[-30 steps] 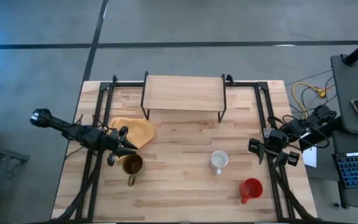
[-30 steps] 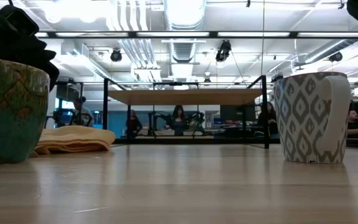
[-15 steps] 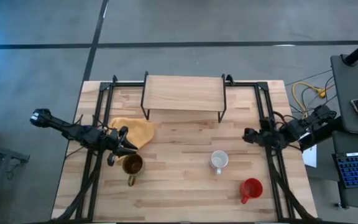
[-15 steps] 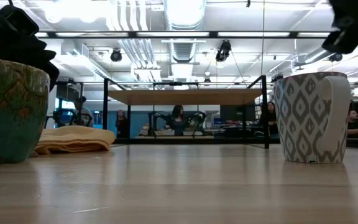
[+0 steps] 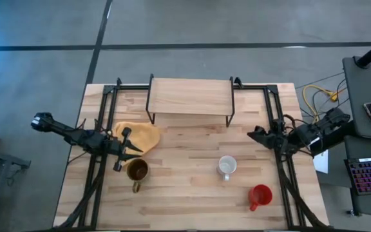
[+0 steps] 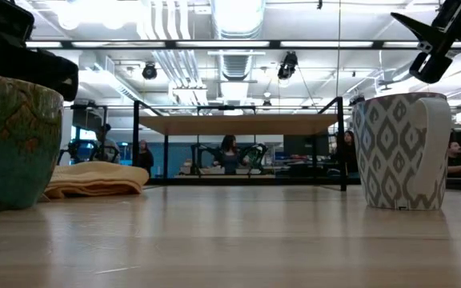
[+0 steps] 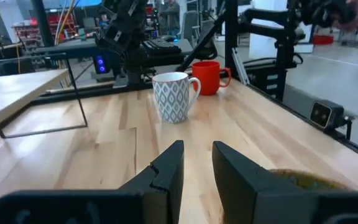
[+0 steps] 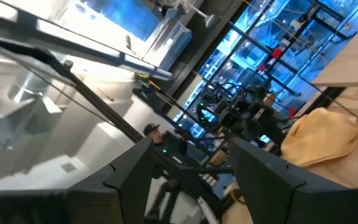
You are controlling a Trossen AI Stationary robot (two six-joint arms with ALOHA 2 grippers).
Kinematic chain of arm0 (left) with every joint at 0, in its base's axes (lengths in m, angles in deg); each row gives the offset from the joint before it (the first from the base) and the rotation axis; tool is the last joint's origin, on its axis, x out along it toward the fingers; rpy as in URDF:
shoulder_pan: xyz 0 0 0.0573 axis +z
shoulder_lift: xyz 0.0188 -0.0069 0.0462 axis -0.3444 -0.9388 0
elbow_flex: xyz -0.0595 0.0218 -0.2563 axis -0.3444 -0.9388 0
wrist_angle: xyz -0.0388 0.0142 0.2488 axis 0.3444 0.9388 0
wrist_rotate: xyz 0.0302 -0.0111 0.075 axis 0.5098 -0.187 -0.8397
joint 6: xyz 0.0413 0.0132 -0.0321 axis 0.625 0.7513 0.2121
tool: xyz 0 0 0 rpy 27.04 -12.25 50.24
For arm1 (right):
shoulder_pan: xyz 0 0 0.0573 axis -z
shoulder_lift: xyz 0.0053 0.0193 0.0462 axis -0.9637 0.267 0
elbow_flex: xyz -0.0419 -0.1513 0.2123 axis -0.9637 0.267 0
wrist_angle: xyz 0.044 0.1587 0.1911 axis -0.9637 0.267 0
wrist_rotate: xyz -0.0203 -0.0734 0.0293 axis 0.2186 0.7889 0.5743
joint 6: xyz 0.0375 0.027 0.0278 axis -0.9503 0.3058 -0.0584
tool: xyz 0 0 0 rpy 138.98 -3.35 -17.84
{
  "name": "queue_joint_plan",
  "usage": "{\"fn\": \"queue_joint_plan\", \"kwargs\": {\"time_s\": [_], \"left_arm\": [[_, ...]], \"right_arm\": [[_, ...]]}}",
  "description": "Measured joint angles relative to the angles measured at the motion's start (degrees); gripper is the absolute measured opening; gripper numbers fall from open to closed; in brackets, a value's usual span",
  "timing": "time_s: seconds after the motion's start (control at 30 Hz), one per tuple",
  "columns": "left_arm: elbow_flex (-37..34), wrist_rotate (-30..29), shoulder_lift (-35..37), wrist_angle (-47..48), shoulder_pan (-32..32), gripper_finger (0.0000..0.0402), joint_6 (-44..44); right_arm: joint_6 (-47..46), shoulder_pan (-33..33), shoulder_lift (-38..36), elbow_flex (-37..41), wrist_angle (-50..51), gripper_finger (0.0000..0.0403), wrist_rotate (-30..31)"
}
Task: Stack small to large cups/mugs on shelf
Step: Put the red mug on the shelf
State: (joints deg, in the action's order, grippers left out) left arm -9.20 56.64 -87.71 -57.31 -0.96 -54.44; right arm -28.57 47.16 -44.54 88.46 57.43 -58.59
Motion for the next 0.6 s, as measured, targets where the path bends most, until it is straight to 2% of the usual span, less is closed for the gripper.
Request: {"fn": "queue_joint_plan", "kwargs": {"time_s": [0.07, 0.17, 0.27, 0.33, 0.47, 0.6], "left_arm": [[0.0, 0.02, 0.01, -1.75, 0.0, 0.007, -5.92], [0.0, -0.46, 0.22, -5.44, 0.0, 0.007, -20.39], [0.0, -0.53, 0.44, -9.9, 0.0, 0.007, -35.53], [0.0, -0.61, 0.48, -13.5, 0.0, 0.007, -41.79], [0.0, -0.89, 0.42, -20.15, 0.0, 0.007, -43.11], [0.12, -1.19, 0.58, -22.41, 0.0, 0.007, -43.14]], "right_arm": [[2.74, 0.19, 0.84, 0.0, -0.34, 0.0206, 2.96], [5.92, 0.34, 1.6, 0.02, -1.65, 0.0206, 9.05], [9.92, 0.26, 2.33, 0.02, -3.42, 0.0206, 7.62], [11.39, 0.32, 2.35, 0.02, -5.33, 0.0206, 7.66], [9.92, 0.27, 2.38, 0.02, -7.27, 0.0206, 7.47], [8.39, 0.26, 2.09, 0.02, -9.39, 0.0206, 7.16]]}}
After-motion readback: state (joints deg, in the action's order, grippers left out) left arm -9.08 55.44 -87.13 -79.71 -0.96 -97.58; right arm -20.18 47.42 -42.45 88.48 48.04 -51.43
